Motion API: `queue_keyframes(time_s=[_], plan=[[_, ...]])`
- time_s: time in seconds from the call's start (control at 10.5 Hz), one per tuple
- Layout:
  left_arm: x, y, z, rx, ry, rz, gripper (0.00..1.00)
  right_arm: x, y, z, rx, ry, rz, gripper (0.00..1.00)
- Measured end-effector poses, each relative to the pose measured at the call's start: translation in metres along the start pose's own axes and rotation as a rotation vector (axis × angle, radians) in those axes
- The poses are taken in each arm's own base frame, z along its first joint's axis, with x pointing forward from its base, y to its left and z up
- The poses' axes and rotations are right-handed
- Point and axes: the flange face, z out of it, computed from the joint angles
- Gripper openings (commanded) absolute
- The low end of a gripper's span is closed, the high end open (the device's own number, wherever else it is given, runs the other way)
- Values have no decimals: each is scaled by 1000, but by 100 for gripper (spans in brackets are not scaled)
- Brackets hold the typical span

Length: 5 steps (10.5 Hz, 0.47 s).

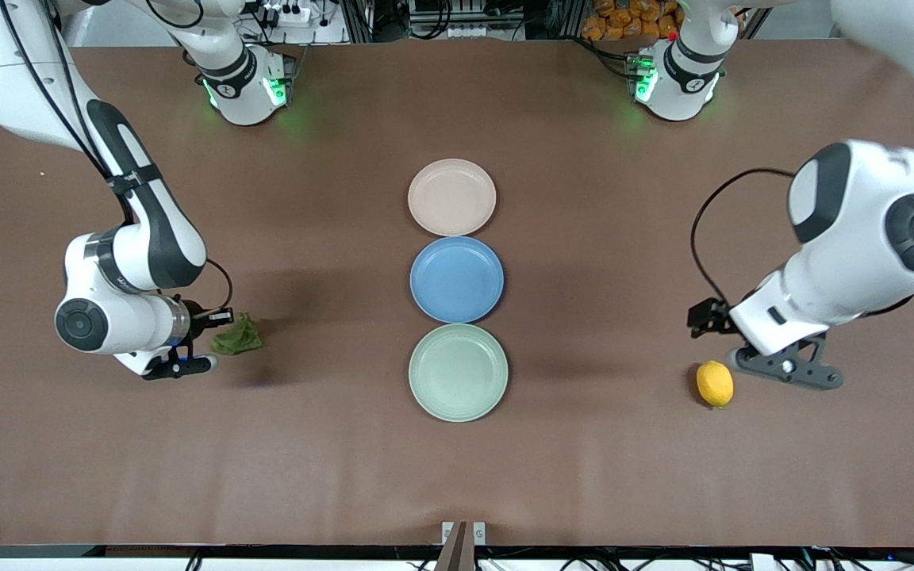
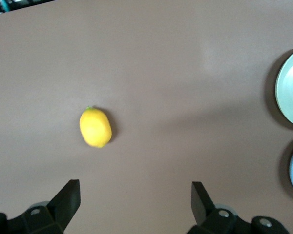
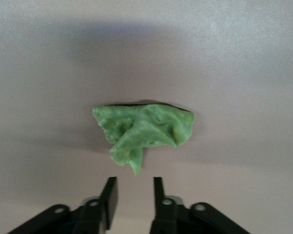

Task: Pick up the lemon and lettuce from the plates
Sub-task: 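Open both grippers to release the lemon and the lettuce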

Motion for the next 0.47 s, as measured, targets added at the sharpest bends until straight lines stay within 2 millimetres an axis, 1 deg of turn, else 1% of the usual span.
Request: queue_keyframes(time_s=[0.09, 0.28, 0.38, 0.47], plan=[[-8, -2, -20, 6, -13, -23, 100, -1, 0, 0, 0, 0, 0, 100], [-31, -2, -72, 22, -10, -66, 100, -2, -2, -7, -3, 0, -6, 100], [-46, -4, -96, 31, -16, -86, 100, -4, -6, -20, -8, 6, -12, 100], [-62, -7, -119, 40, -22, -124, 100, -8, -8, -42, -19, 22, -24, 100]])
